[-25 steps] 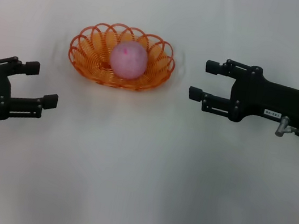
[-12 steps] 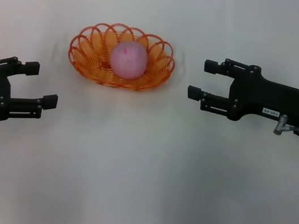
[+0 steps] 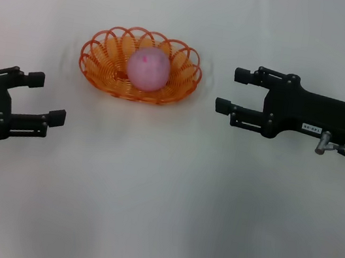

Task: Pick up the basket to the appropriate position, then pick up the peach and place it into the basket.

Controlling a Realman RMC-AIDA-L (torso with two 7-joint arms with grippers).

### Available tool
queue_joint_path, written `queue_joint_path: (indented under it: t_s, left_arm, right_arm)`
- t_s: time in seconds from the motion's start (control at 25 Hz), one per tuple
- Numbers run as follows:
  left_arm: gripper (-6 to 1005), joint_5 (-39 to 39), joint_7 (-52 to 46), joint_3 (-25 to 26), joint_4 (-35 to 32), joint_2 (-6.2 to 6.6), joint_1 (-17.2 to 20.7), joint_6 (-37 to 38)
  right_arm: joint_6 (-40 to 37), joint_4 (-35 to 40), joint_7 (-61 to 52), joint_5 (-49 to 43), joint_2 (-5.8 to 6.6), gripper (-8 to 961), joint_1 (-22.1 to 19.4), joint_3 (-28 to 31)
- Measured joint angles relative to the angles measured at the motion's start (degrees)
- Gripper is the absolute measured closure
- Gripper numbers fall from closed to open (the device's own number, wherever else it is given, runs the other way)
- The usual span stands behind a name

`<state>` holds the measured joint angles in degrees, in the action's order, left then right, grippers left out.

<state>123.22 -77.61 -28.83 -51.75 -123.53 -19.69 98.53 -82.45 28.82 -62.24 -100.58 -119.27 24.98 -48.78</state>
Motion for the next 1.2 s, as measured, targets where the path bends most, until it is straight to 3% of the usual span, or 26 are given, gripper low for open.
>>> queue_joint_path:
  t_s: [0.48,0.96,1.2]
  left_arm:
    - [91,0.0,-0.1,0.0,0.0,0.05,0.0,0.0]
    - [91,0.1,-0.4,0.0,-0.1,0.05,0.1,0.0]
    - [91,0.2,-0.4,0.0,0.0,0.05,0.1,0.0]
  right_arm:
    - [-0.4,0.0,0.0,-0.1,0.08,186,-0.2,0.0]
    - [-3.9,0.4,0.0,-0.2,1.90,186,-2.3,1.2]
    - [-4.0,0.2,0.0,-0.3,2.01,187,-2.4,1.2]
